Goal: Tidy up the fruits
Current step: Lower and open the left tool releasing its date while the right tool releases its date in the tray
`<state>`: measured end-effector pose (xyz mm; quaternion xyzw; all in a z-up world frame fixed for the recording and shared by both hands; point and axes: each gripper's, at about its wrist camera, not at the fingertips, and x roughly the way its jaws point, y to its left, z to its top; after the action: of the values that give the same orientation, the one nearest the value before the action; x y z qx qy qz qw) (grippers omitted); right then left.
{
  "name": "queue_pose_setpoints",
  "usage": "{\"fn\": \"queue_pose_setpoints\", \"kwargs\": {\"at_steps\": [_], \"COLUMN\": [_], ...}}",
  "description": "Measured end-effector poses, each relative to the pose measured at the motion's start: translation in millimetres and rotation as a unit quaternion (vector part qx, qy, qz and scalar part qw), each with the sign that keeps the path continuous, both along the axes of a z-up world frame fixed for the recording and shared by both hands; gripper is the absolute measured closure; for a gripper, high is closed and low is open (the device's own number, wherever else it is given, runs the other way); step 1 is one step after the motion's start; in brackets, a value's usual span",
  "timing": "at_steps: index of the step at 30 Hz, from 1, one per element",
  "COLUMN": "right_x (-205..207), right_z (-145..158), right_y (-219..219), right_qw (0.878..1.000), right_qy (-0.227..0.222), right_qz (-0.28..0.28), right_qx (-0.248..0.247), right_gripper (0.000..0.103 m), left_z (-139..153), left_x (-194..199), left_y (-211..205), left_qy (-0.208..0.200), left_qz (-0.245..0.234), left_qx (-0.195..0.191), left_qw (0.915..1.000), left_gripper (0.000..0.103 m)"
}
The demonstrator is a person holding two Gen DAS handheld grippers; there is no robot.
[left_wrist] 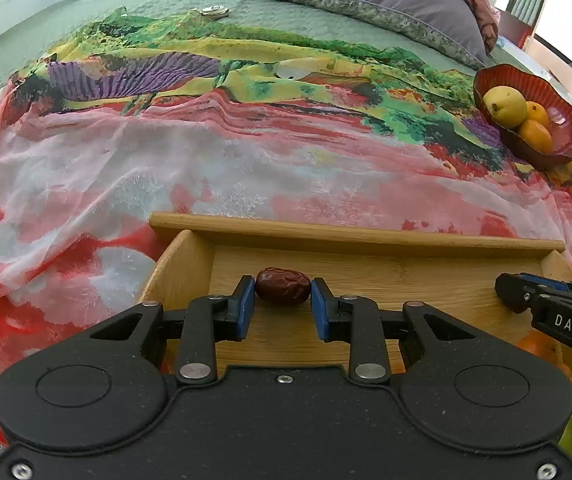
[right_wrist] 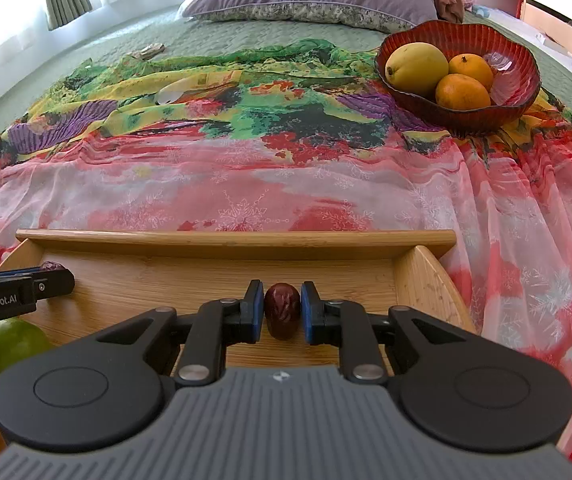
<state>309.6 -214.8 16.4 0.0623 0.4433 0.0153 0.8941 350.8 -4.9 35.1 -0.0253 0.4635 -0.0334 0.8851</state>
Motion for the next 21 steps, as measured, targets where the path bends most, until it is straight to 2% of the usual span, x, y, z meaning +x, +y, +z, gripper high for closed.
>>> {"fn": "queue_pose_setpoints", "kwargs": {"at_steps": [11,15,18,21], "right_x": [-0.1,-1.2,-2.3,-2.9], "right_z": [0.8,1.6,2.6,3.4], "right_y": [-2.0,-2.3,-2.0,-1.7], "right_qw": [1.000,1.000,1.000,1.000], "right_qy": [-0.001,-0.004,-0.009,-0.011], "right_qz": [-0.002,-0.002,-0.002,-0.002], "right_qx": [0.000,0.000,0.001,0.001], "right_gripper": [0.075,0.068,0.062,0.061], "left_z": [-0.6,0.0,0.0,0.7], "left_x": [-1.4,-2.0,-2.3,-3.1], "left_y": [-1.4,-0.9,-0.7,0.0], "left_qy": [-0.004,-0.006,-0.006,-0.007], "left_qz": [-0.003,-0.003,-0.003,-0.003], "left_qx": [0.004,0.002,0.003,0.004], "left_qw": [1.0000,1.0000,1.0000,1.0000], "left_gripper": [0.074,0.066,0.064,0.060]}}
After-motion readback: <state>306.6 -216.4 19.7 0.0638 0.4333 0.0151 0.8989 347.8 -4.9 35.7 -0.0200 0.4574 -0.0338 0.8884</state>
